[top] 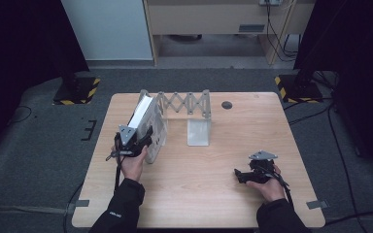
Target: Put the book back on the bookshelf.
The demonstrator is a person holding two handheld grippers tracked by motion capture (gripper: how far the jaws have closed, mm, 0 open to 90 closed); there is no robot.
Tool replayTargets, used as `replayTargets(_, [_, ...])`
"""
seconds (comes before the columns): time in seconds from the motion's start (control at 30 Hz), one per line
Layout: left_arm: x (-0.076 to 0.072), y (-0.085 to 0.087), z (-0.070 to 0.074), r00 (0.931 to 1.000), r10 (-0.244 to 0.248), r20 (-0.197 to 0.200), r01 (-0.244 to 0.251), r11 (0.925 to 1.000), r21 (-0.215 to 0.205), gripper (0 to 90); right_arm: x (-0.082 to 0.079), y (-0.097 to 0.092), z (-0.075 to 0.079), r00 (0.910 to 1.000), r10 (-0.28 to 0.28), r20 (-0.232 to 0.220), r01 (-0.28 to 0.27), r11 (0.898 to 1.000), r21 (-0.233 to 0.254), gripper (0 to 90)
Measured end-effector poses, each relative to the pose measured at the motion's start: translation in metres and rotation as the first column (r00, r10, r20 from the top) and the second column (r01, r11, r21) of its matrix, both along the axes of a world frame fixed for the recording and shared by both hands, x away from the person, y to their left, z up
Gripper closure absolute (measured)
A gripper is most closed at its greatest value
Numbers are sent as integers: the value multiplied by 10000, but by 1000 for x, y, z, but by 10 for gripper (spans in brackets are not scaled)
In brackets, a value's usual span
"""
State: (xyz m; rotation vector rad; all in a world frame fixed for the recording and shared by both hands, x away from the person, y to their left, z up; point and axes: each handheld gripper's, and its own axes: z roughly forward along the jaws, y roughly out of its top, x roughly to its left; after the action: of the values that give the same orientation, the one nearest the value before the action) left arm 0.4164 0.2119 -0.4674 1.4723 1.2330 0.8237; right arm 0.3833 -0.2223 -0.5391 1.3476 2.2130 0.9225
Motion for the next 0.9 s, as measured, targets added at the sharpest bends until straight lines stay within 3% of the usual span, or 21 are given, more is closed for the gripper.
replayTargets(0.17, [4, 2, -3, 9998, -94, 159, 96, 9998, -149, 511, 0, 0, 0, 10000, 27, -7, -27, 10000, 1, 24])
replayTargets(0.33, [-3, 0, -2, 9995, -257, -190, 259, 9996, 88, 494, 0, 0, 0, 10000, 27, -4, -27, 10000, -1, 25])
replayTargets(0.4, [-8, 2, -4, 9992, -366, -175, 365, 9993, -32, 482, 0, 0, 0, 10000, 28, -3, -28, 10000, 0, 25])
replayTargets(0.47, [-13, 3, -6, 9988, -284, -400, 268, 9988, -401, 462, 0, 0, 0, 10000, 45, -8, -45, 10000, -2, 25])
replayTargets(0.63, [-20, 5, -5, 9976, -261, -646, 242, 9992, -310, 471, 0, 1, 0, 10000, 53, 45, -53, 10000, -19, 25])
replayTargets(0.9, [-22, -3, -9, 9996, 6, -271, -7, 10000, -25, 507, 0, 1, 0, 10000, 54, 37, -54, 10000, -11, 25])
